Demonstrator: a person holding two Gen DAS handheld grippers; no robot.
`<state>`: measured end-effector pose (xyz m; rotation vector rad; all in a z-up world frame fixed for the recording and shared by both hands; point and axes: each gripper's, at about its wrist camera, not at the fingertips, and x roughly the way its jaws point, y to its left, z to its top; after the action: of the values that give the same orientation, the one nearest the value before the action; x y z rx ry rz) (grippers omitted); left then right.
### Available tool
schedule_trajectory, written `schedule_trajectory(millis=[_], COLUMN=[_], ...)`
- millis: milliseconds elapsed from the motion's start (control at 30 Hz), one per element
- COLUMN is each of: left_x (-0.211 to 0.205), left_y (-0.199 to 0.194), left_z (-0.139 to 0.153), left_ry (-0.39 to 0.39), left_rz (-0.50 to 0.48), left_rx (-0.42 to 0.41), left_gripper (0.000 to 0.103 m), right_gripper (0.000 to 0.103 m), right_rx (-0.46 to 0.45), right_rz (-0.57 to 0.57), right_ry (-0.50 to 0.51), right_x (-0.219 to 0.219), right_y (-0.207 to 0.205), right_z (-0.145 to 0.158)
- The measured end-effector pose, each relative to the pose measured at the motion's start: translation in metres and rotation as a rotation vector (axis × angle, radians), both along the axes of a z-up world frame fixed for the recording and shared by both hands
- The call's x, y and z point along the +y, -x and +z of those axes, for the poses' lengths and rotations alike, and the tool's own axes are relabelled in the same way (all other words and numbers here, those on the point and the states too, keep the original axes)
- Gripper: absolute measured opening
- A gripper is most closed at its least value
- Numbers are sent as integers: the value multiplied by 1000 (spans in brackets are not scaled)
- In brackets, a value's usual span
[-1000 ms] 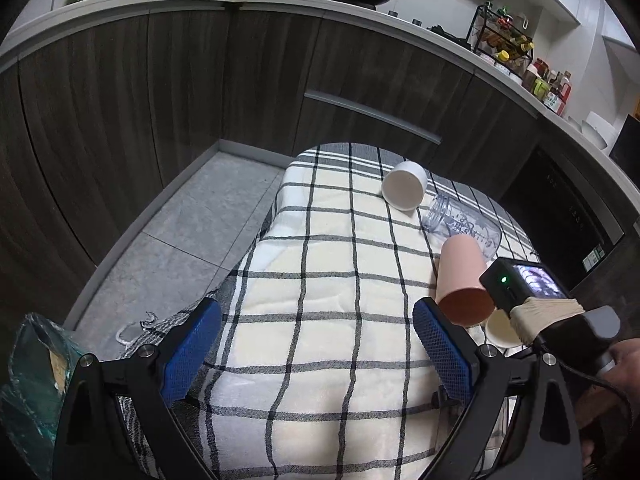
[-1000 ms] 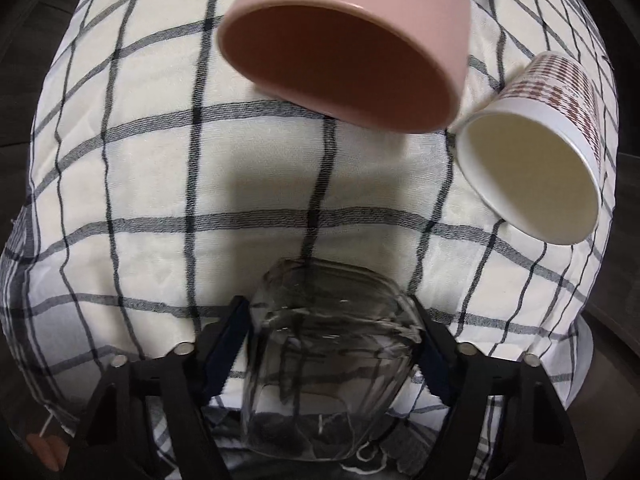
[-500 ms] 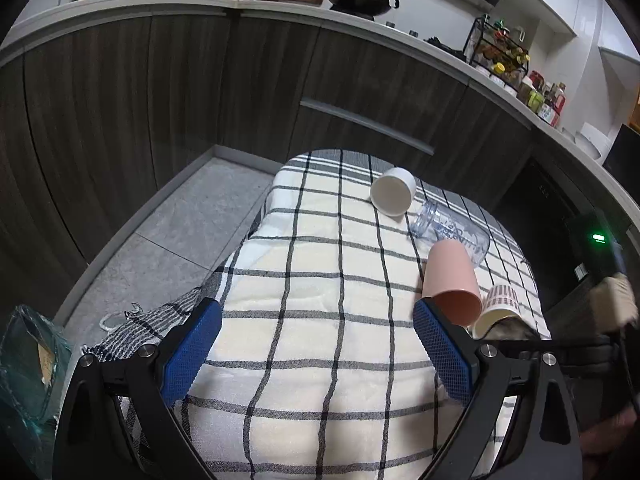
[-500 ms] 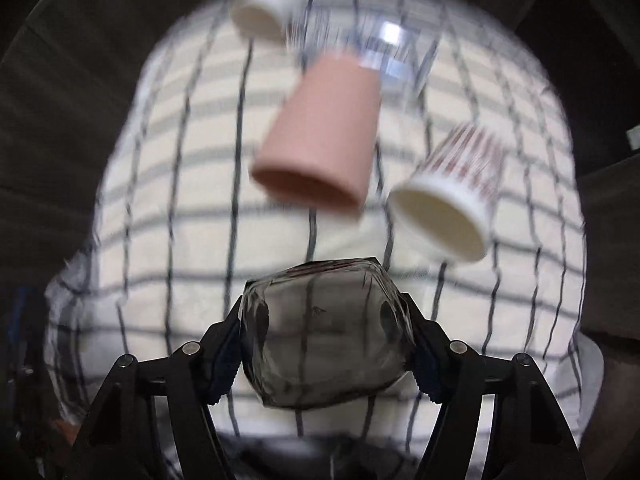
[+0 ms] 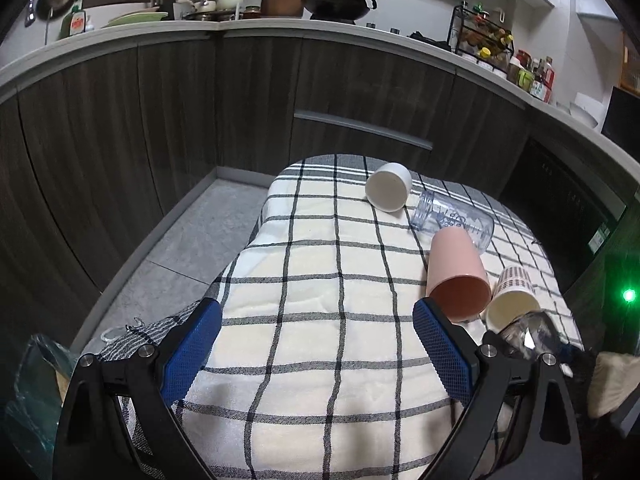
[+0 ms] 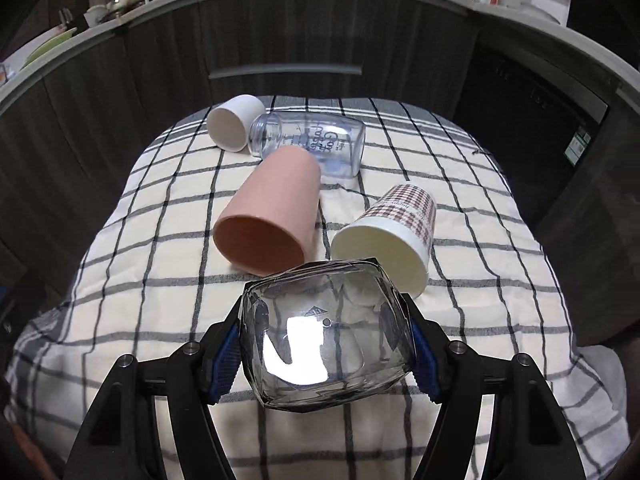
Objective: Flip cup upside down
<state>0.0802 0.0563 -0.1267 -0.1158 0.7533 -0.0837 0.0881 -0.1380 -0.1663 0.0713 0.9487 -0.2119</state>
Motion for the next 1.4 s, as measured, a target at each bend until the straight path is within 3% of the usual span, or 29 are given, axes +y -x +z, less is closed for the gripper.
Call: schedule_trajectory(millis=[333,467,867,1100,1400], left_x=[-4,-6,-20,-35,-51], left_y=[-2,-2,39,63,97], left_z=[-6,-7,30,50,84], left_ry=[-7,-18,-23,-21,-46], left_rz=[-5,-12,-32,-51,-79], left_rx=[22,30,-88,-84,-135], left_gripper=[98,98,98,98,100], right_gripper=[71,85,85,85,85], right_rx=[-17,-57,-179,-236,-270], right_rz=[10,14,45,56,34], right_ry=[-6,2,20,47,-9], right_x=[-1,0,-6,-15,-35], right_y=[6,12,53,87,120], right_z=[-4,4,51,81,104])
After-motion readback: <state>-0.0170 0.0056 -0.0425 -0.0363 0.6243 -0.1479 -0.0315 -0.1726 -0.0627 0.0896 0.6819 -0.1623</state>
